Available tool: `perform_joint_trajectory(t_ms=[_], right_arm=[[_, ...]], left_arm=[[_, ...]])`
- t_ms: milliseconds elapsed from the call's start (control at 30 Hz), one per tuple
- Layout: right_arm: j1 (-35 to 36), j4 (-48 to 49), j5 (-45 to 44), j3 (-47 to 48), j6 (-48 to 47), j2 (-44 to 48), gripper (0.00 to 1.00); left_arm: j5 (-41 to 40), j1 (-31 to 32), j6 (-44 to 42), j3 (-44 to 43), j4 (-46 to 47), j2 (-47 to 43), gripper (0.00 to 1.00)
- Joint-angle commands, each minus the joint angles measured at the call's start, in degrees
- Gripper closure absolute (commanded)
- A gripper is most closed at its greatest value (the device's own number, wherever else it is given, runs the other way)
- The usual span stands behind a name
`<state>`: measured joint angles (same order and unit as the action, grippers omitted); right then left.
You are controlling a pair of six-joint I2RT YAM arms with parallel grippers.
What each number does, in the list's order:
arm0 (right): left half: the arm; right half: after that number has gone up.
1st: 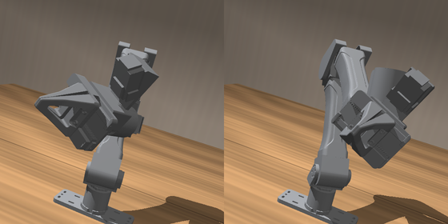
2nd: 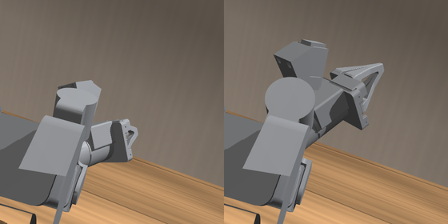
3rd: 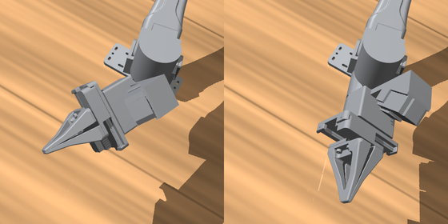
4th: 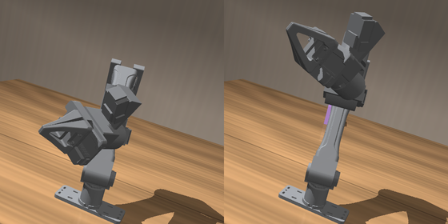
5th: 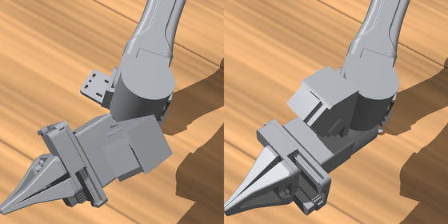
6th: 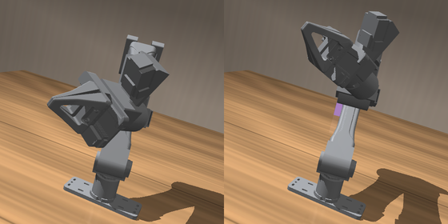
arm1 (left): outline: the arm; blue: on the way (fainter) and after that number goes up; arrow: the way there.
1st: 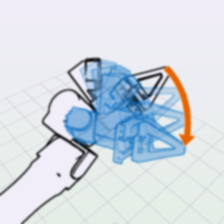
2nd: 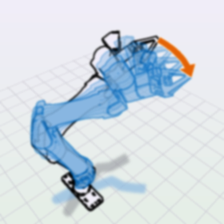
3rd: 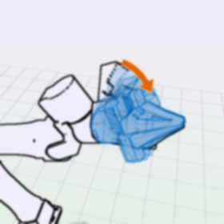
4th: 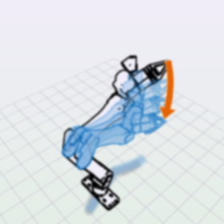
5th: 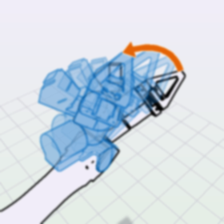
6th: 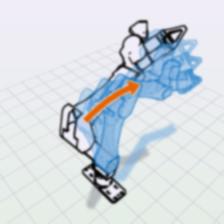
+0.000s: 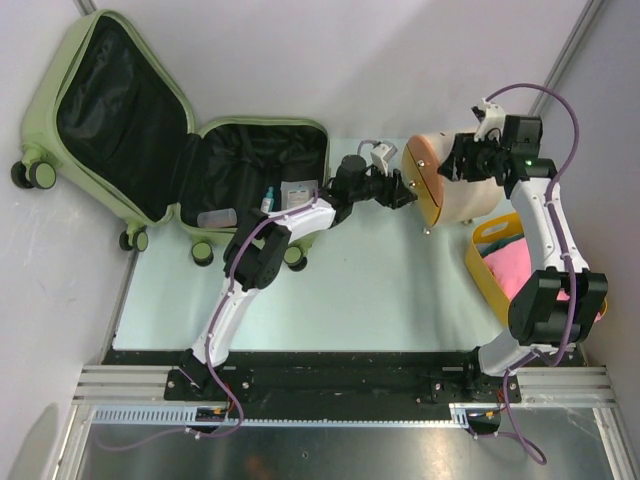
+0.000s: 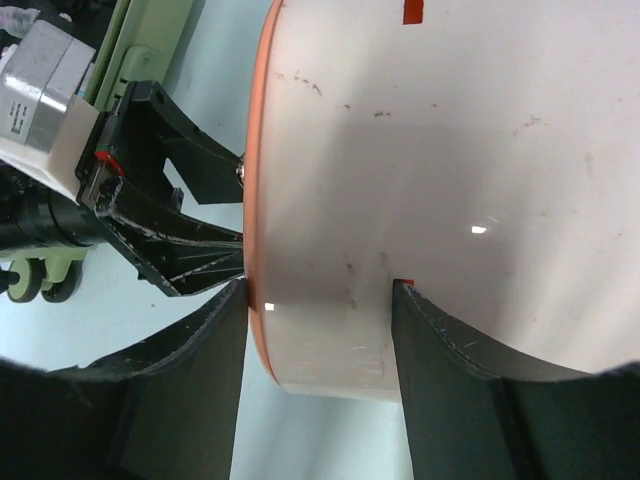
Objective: Open, take out, and arrange the luggage
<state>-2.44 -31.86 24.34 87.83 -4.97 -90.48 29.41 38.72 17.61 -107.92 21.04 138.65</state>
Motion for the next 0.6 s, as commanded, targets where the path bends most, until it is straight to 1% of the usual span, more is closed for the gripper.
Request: perform_joint_trajectory(t_ms=[0, 33, 100, 133, 200, 300, 367, 567], right_arm=[[-3.53, -9.71, 4.66, 1.38, 1.72, -1.37, 0.55], [-3.71, -9.98, 5.36, 1.46, 1.63, -1.37, 0.56], [-3.98, -10.24, 5.81, 1.29, 1.72, -1.37, 0.57], [-4.07, -10.33, 6.42, 1.29, 1.81, -1.28, 0.57], [-3.8, -10.07, 6.34, 1.03, 2.51, -1.19, 0.57], [-3.8, -9.37, 5.9, 0.85, 2.78, -1.28, 0.56], [-3.8, -9.1, 5.72, 0.85, 2.78, -1.37, 0.56], [-4.24, -9.19, 4.58, 0.85, 2.16, -0.93, 0.55]], left_arm=[[0.56, -0.22, 17.97, 4.81, 6.12, -1.89, 0.39], [0.65, -0.31, 22.08, 5.52, 6.56, -2.07, 0.4], [0.04, -0.49, 26.23, 7.8, 8.05, -2.33, 0.4], [-0.05, -0.57, 30.17, 8.33, 8.66, -2.16, 0.39], [-0.92, -0.58, 34.23, 7.99, 9.37, -1.72, 0.36], [-2.94, -0.49, 37.93, 7.46, 9.9, -0.84, 0.34], [-3.48, -0.49, 38.47, 6.41, 9.9, 0.22, 0.35], [-4.45, -0.4, 38.73, 4.56, 9.73, 2.59, 0.4]])
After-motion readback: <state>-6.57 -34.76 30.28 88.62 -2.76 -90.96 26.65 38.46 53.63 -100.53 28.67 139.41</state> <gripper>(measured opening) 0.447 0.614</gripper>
